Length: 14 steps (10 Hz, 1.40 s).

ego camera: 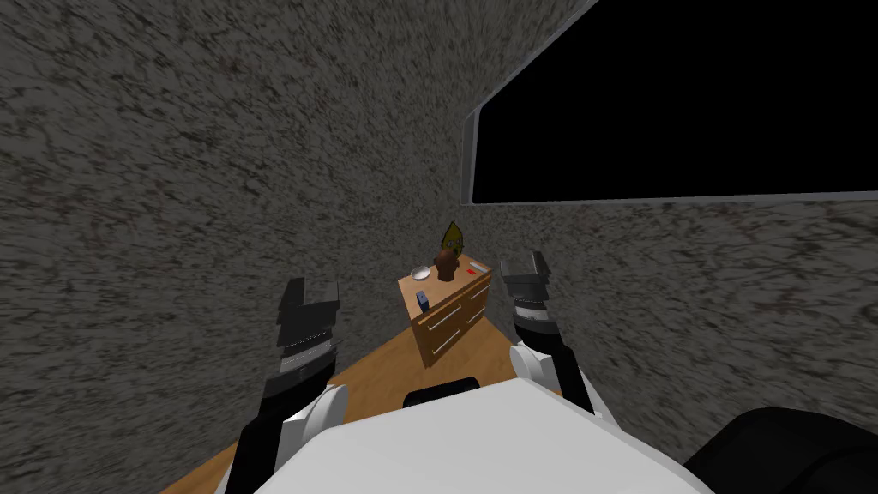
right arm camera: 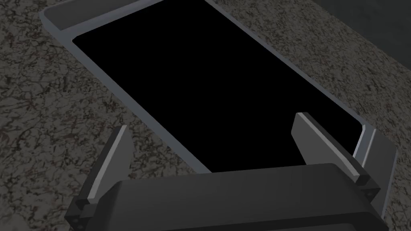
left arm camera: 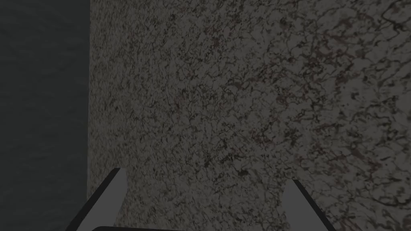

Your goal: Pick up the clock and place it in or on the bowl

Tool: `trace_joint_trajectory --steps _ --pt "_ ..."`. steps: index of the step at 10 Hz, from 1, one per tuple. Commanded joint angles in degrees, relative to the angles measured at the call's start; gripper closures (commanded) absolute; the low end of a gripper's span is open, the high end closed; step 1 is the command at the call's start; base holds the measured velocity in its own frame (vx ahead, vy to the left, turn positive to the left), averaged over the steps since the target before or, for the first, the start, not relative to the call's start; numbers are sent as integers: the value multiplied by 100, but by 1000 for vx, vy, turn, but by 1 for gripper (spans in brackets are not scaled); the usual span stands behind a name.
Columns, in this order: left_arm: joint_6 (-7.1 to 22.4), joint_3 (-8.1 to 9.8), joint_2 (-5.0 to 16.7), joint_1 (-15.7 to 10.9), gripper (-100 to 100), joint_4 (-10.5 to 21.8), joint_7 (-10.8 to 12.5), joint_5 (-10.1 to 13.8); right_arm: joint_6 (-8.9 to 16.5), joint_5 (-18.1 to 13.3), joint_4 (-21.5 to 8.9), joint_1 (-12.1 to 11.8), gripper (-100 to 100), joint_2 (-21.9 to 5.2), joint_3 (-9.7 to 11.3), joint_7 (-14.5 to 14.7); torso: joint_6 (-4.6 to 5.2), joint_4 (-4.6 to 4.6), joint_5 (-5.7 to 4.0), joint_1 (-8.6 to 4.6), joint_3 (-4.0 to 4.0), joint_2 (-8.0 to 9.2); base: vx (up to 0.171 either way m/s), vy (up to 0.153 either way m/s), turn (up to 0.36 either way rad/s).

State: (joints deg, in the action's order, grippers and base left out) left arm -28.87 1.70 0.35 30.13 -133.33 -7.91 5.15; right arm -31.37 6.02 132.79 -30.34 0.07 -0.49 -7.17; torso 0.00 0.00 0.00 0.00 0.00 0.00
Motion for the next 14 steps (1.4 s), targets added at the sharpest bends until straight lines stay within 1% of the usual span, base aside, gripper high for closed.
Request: trace_joint_trajectory --steps 1,4,7,8,9,11,12,13,14 --pt "90 3 251 141 -100 20 31 73 0 0 0 0 0 0 0 0 0 0 0 0 0 0 -10 -26 -211" --pt "301 11 593 474 -100 71 97 245 0 0 0 1 0 1 1 0 1 2 -5 -22 5 9 -18 -61 -216" --pt "601 24 930 951 -100 160 182 490 0 0 0 1 0 1 1 0 2 1 -7 -31 3 5 -4 -87 -287" --pt "601 24 930 951 -100 160 182 490 0 0 0 1 0 1 1 0 3 1 -8 -36 2 4 -3 -72 -97" --pt "716 29 1043 1136 -100 198 212 583 0 0 0 0 0 1 0 0 -2 1 -7 -28 3 6 -1 -65 -187" --pt "963 39 1272 1496 -100 290 268 785 0 0 0 1 0 1 1 0 3 1 -7 -27 4 7 8 -90 -358" --pt "963 39 1272 1539 -100 290 268 785 0 0 0 0 0 1 1 0 2 1 -8 -33 1 2 21 -71 -131" --pt "1093 44 1390 1725 -100 343 294 891 0 0 0 -1 0 0 0 0 -2 0 -7 -26 0 1 17 -69 -223" --pt "1093 44 1390 1753 -100 343 294 891 0 0 0 0 0 0 1 0 1 0 -6 -25 1 2 18 -49 -134"
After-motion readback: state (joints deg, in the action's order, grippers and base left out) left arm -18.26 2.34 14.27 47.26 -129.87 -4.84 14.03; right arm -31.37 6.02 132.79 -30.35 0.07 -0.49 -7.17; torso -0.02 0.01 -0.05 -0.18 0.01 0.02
